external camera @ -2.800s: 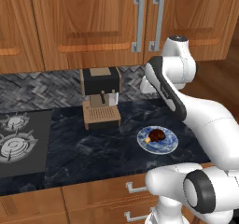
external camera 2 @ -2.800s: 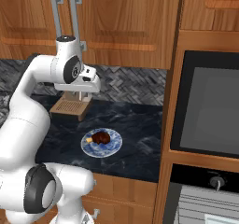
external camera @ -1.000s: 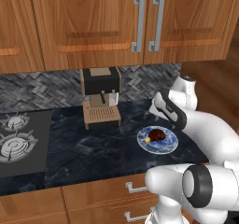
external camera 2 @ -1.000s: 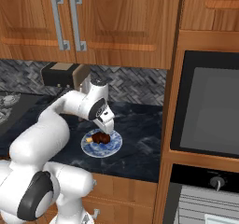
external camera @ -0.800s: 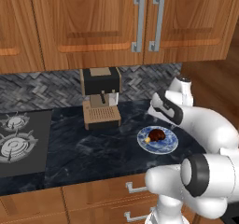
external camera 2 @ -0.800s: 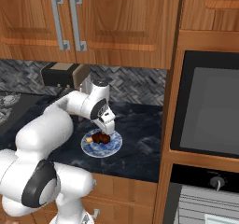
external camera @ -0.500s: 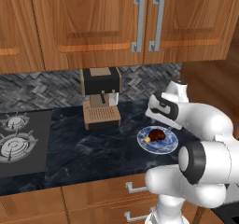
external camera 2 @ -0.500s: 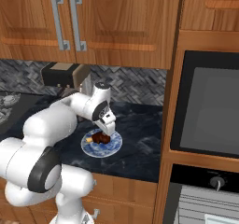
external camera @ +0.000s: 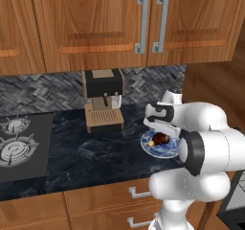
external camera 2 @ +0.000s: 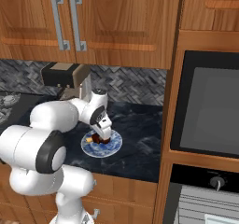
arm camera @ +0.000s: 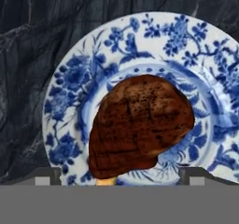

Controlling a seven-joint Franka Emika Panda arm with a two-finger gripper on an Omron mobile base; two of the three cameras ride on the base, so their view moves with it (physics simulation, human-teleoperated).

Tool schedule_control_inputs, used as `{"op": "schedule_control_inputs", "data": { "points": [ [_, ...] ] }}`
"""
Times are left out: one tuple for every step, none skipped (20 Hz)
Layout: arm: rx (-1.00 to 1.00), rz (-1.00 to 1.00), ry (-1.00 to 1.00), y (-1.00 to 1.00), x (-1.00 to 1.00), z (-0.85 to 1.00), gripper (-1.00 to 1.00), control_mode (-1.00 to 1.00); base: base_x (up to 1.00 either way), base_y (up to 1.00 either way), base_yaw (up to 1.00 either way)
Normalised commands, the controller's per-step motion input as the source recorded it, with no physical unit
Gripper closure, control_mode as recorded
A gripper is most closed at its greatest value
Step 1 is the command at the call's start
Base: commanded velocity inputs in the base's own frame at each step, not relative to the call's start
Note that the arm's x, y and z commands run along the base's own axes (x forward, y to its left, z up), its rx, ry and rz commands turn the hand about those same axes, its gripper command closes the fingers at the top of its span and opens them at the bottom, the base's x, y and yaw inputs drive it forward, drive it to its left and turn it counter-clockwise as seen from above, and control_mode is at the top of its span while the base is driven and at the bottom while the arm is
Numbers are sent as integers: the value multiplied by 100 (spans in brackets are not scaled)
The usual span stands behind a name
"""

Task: Place the steak on the rack of the oven.

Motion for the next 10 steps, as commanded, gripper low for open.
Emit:
{"op": "schedule_control_inputs", "data": {
  "points": [
    [0,0,3,0,14,-32,-100,-100,0,0,0],
    [0,0,2,0,4,-31,-100,-100,0,0,0],
    [0,-2,3,0,0,-43,-100,-100,0,0,0],
    [0,-3,6,0,0,-48,-100,-100,0,0,0],
    [0,-2,9,0,7,-48,-100,-100,0,0,0],
    [0,-2,9,0,12,-43,-100,-100,0,0,0],
    [0,0,5,0,6,-35,-100,-100,0,0,0],
    [0,0,4,0,1,-28,-100,-100,0,0,0],
    [0,0,5,0,0,-31,-100,-100,0,0,0],
    [0,0,6,0,0,-34,-100,-100,0,0,0]
  ]
}}
